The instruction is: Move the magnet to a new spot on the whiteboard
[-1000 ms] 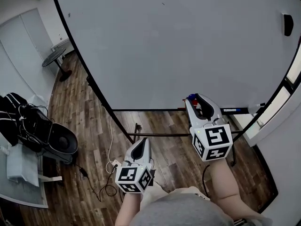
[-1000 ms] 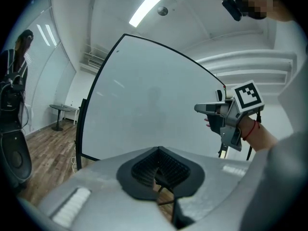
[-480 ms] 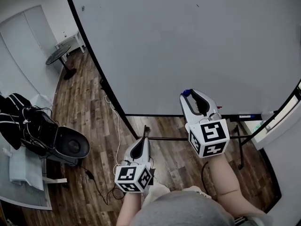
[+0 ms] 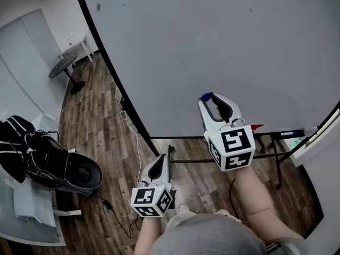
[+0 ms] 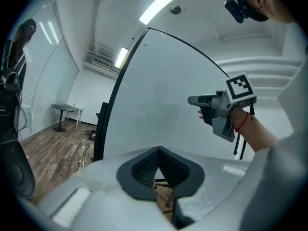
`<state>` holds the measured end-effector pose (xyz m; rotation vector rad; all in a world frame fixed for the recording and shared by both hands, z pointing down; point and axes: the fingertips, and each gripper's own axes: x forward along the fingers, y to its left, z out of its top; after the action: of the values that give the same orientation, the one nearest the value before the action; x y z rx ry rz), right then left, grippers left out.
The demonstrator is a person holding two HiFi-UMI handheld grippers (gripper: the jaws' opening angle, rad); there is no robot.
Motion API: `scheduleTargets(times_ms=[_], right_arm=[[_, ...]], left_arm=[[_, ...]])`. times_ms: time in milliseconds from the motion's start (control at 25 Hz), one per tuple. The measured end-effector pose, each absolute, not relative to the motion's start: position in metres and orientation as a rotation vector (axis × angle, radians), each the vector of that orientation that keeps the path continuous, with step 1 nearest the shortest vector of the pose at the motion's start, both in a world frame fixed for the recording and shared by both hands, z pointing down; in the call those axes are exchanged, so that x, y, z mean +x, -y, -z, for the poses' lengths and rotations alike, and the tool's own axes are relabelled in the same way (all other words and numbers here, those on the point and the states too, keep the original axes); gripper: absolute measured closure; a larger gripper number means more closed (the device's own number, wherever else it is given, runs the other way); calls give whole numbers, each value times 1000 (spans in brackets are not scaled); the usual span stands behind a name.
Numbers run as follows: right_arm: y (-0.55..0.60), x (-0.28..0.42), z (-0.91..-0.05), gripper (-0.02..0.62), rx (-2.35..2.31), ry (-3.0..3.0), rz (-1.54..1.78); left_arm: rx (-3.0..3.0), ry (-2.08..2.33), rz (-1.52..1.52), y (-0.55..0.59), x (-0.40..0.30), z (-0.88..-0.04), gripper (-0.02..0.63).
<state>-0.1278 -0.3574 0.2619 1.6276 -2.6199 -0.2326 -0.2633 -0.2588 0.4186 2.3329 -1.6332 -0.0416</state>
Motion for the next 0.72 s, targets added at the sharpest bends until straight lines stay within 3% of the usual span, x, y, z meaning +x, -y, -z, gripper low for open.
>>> scheduleTargets(times_ms=[720], right_arm=[[428,-173,-255,471,1813,2447,265]], left_arm=[[2372,1552,32,312,-331,-424,603]])
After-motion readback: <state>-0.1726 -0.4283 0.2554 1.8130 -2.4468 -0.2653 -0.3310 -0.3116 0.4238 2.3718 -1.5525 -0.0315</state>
